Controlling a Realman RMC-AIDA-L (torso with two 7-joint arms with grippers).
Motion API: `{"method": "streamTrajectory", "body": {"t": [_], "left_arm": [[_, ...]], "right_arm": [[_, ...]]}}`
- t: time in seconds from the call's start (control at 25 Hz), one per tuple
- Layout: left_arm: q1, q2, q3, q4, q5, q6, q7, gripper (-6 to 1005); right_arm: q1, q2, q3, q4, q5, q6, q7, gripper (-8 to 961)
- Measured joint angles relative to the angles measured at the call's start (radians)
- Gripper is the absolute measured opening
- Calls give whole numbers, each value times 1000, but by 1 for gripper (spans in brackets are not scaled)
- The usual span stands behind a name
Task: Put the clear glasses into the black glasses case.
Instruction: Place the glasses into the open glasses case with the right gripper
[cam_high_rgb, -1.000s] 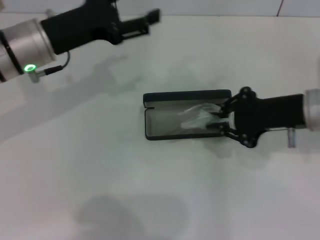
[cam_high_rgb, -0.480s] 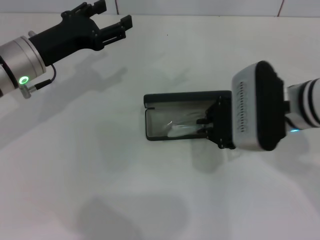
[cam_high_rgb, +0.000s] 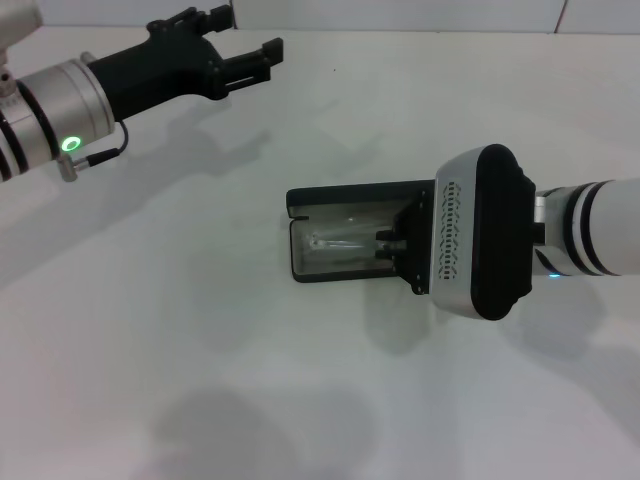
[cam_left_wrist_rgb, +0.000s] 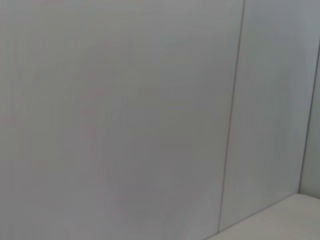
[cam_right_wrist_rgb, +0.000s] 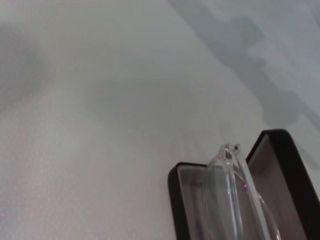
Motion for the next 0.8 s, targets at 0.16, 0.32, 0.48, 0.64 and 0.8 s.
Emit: {"method": "streamTrajectory", "body": {"t": [0.16, 0.32, 0.48, 0.64, 0.8], "left_arm": [[-6, -2, 4, 0, 9, -1, -1, 853], [-4, -2, 4, 0, 9, -1, 0, 852], [-4, -2, 4, 1, 9, -1, 5, 853], [-3, 0, 4, 1, 10, -1, 8, 853], [-6, 2, 4, 2, 10, -1, 10, 853]], "right_arm": [[-7, 0, -22, 0, -2, 40, 3, 176], [-14, 0, -46, -1, -39, 83, 4, 178], [-18, 0, -50, -1, -54, 98, 4, 179], [-18, 0, -49, -2, -65, 102, 6, 181], [-17, 0, -37, 2, -67, 103, 7, 183]]}}
